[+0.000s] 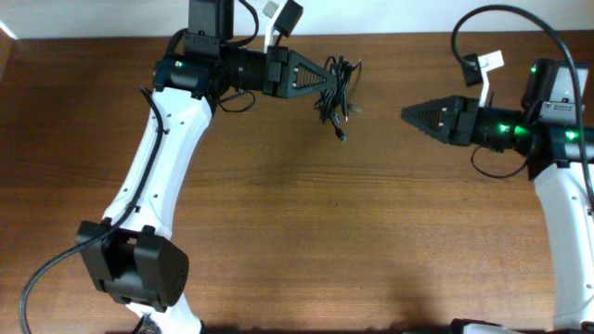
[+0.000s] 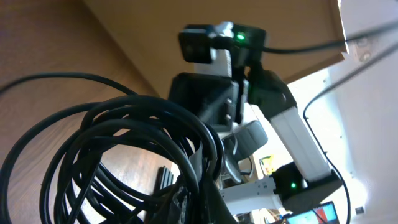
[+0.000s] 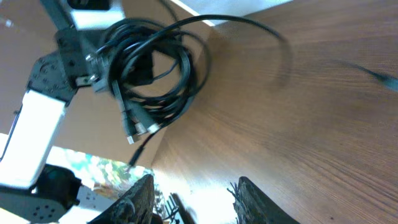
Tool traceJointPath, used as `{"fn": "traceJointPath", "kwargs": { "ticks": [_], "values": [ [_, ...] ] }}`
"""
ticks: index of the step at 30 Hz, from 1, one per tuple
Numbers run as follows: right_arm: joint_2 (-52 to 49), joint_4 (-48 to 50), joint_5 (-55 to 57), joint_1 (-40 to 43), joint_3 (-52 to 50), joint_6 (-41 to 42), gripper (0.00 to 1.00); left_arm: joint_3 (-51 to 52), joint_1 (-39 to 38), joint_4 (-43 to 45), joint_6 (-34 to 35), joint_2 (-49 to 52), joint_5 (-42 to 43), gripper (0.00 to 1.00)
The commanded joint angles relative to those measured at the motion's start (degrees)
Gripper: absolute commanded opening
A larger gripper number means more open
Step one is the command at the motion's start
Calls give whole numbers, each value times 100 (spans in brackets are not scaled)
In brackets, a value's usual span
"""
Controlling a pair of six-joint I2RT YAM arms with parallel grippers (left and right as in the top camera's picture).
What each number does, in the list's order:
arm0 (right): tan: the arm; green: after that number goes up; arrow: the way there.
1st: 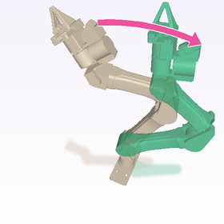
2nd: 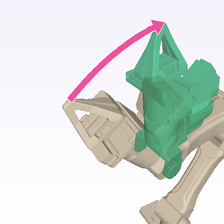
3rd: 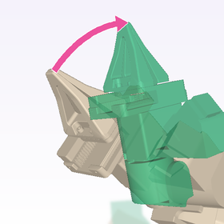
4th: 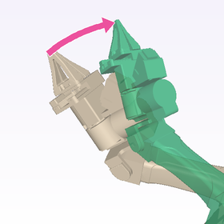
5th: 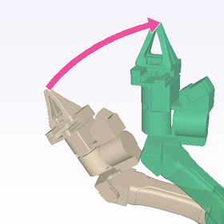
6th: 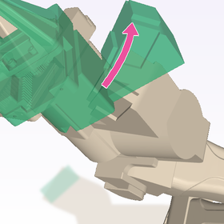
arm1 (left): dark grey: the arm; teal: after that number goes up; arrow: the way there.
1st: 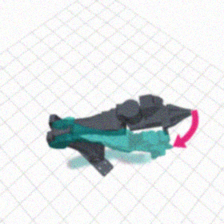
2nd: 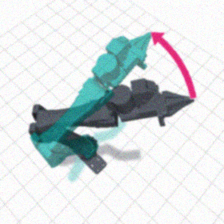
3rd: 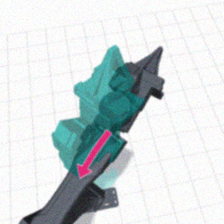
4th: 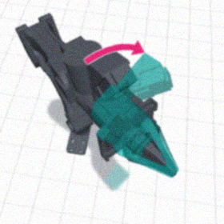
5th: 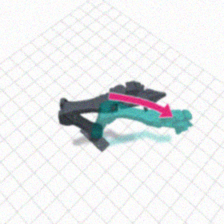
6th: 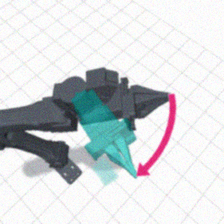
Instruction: Untangle cables
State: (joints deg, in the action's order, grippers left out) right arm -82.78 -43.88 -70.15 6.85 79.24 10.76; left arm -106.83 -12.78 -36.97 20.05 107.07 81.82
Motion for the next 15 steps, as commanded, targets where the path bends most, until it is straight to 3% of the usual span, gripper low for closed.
{"fn": "traceJointPath", "kwargs": {
  "ticks": [1,4,8,12,15],
  "values": [
    [79,483,308,-450,-15,538,43,-9,-153,26,-278,17,-149,0],
    [79,1099,1316,-1010,22,1189,44,-9,-411,-170,-704,17,-1093,0],
    [81,846,2433,-1259,393,1373,44,-9,-702,-1073,-1200,17,-2977,0],
    [79,761,3504,-1539,417,1812,44,-9,-1086,-1224,-1335,17,-3923,0],
    [66,592,4050,-1714,413,2013,43,-9,-1252,-1224,-1351,17,-4135,0]
  ]
}}
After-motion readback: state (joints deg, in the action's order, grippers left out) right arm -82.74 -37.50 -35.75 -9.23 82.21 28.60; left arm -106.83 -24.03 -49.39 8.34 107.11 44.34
